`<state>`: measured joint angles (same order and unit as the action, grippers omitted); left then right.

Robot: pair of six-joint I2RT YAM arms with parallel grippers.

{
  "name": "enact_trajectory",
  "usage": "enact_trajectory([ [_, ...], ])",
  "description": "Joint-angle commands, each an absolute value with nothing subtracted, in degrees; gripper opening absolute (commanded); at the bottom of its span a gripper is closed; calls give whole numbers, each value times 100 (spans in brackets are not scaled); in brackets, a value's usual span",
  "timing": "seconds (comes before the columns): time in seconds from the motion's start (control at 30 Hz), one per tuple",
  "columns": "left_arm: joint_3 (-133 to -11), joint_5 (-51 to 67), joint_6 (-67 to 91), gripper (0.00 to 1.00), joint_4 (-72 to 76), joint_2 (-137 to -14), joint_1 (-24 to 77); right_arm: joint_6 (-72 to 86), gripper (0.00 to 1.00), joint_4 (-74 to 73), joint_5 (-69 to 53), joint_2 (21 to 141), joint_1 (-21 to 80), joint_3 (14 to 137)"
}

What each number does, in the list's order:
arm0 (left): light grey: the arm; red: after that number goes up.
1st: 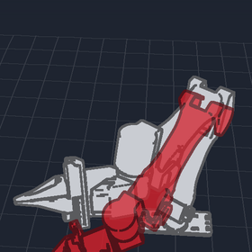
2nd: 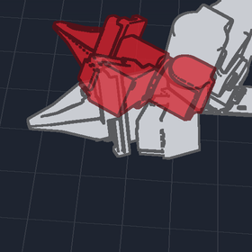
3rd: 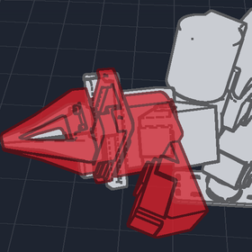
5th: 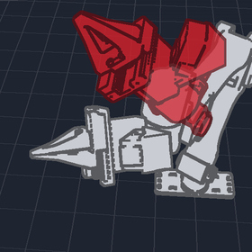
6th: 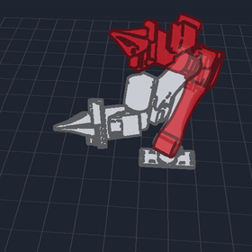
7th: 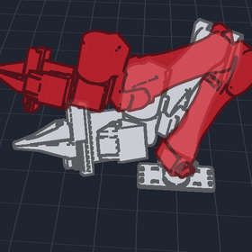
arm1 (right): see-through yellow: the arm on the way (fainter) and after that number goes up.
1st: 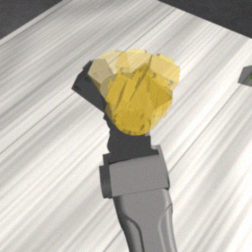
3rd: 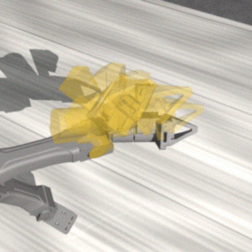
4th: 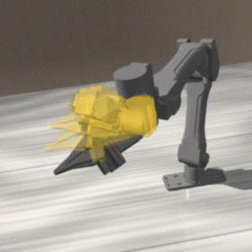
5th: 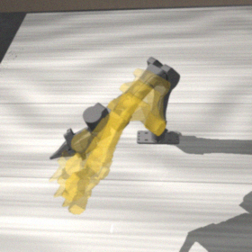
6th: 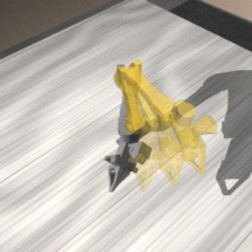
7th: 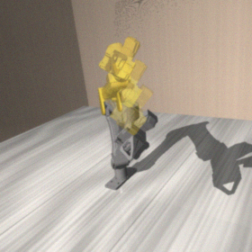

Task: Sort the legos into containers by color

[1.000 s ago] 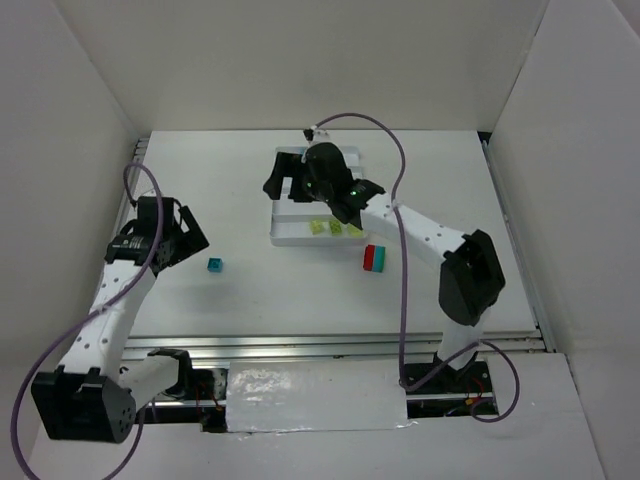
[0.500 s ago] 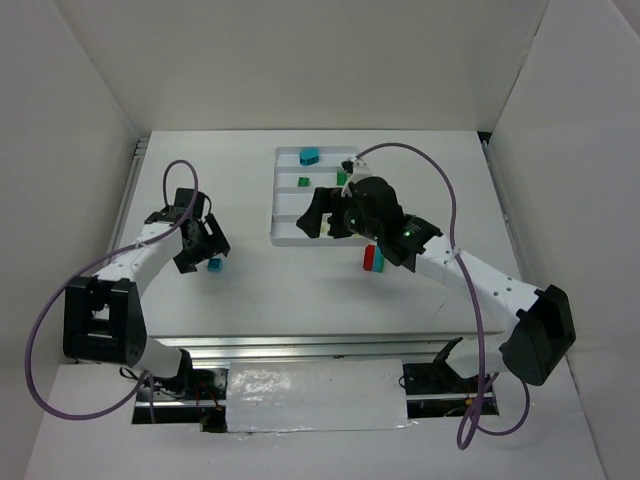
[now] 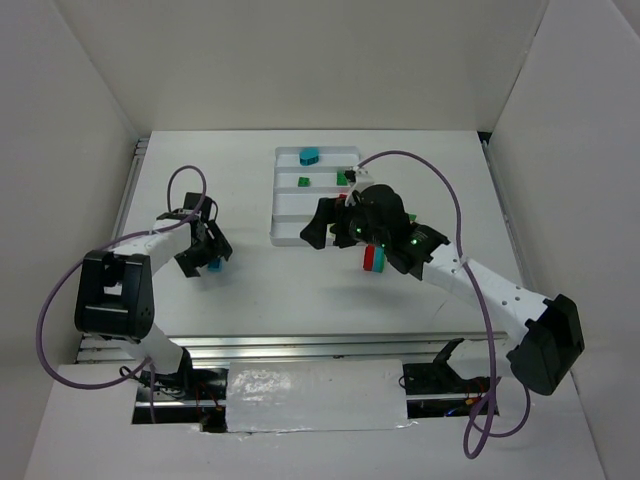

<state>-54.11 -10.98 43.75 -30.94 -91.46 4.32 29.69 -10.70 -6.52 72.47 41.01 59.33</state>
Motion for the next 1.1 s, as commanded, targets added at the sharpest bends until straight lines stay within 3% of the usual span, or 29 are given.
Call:
enact_trajectory([
  [0.0,-5528,-1283,4518,91,-2935,-9184,439,2856,100,-949,-756,7058,4140,5801],
  [0.5,-5467,-1353,4886,78,-3005,-9238,475,2786,100,-984,-852,7154,4140,5766],
  [0.83,-5177,-1617,6256,94,-3137,-8754,562,2804,100,-905,-1020,7172,4148,5660],
  [1.07,-5027,-1854,7505,95,-3278,-8377,624,2804,100,-870,-1098,7093,4148,5502],
])
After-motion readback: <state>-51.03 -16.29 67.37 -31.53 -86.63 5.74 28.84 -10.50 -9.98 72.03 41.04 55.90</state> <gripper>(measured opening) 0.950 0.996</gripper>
